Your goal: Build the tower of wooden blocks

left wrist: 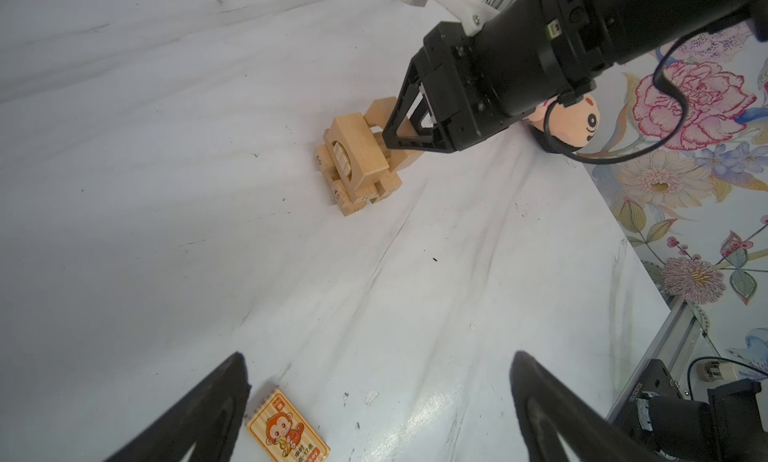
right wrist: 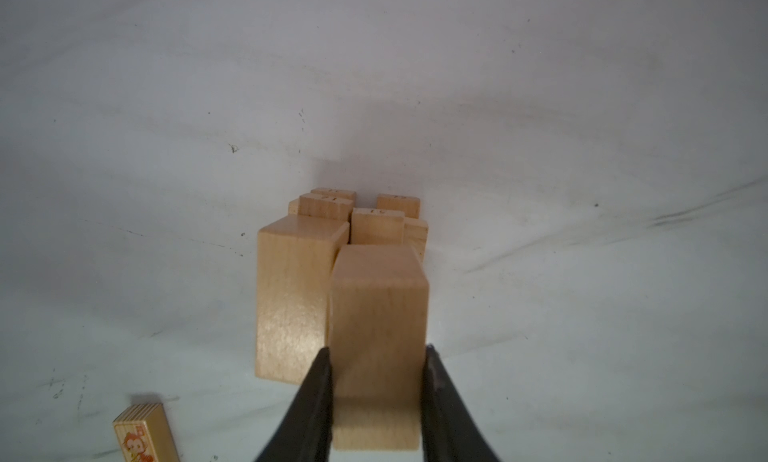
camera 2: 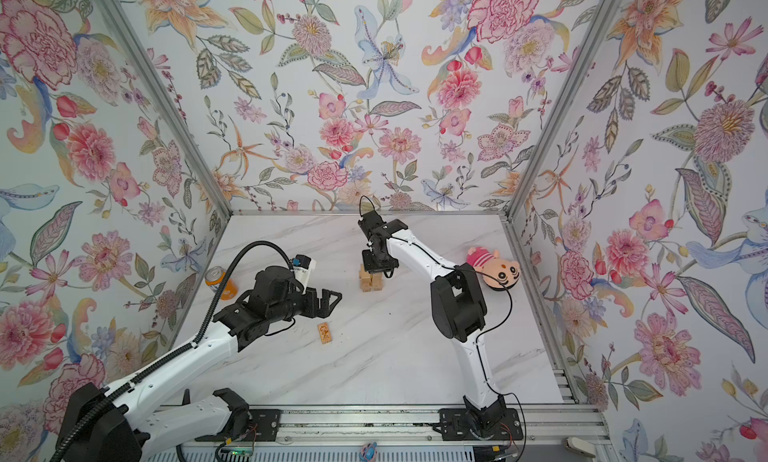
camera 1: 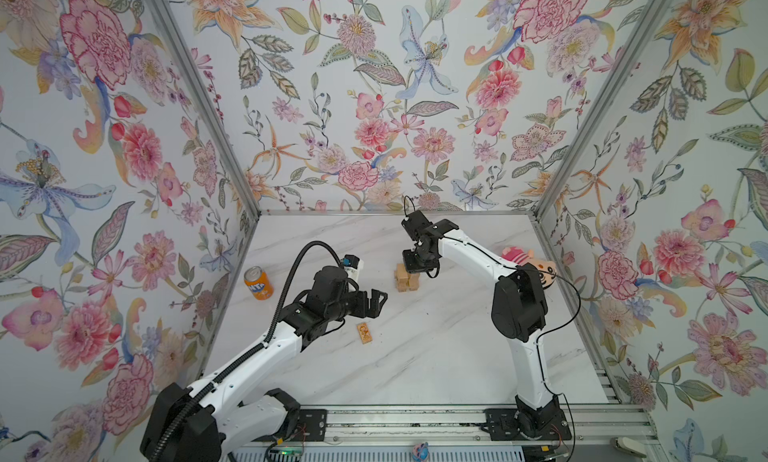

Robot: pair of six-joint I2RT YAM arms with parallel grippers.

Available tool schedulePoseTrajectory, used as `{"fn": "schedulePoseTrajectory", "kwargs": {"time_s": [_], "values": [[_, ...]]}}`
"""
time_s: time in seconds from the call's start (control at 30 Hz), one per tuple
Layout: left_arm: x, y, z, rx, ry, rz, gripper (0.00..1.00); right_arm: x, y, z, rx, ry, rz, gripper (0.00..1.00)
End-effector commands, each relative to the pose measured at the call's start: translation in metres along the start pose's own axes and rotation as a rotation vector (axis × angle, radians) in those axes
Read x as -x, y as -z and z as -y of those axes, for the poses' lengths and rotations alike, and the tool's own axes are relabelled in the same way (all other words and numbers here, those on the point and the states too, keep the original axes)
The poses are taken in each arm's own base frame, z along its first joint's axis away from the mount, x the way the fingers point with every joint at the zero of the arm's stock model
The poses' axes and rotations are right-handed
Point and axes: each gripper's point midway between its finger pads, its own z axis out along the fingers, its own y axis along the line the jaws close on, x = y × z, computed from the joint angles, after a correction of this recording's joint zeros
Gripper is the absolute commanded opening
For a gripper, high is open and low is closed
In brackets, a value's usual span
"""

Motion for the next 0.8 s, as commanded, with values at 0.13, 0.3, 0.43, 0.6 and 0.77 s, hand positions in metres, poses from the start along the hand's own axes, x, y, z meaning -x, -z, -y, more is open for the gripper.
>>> {"fn": "schedulePoseTrajectory", "kwargs": {"time_s": [0.13, 0.3, 0.43, 0.6, 0.77], "values": [[0.0003, 0.0037, -0.0018, -0.005, -0.019, 0.013, 0.99, -0.0060, -0.0082, -0.0004, -0.020, -0.009, -0.034, 0.30], [-0.0002, 0.0037, -0.0021, -0.004, -0.019, 0.012, 0.99, -0.0069, -0.0093, 0.0001, -0.021, -0.010, -0.038, 0.32], [-0.0007, 0.0035, -0.0028, -0.002, -0.016, 0.012, 0.99, -0.0084, -0.0104, 0.0000, -0.022, -0.008, -0.042, 0.32], [-0.0008, 0.0031, -0.0024, -0.003, -0.017, 0.010, 0.99, -0.0089, -0.0123, 0.0010, -0.024, -0.011, -0.046, 0.33], [-0.0011, 0.0037, -0.0027, -0.002, -0.016, 0.010, 0.99, -0.0091, -0.0125, 0.0010, -0.026, -0.008, -0.047, 0.35]]}}
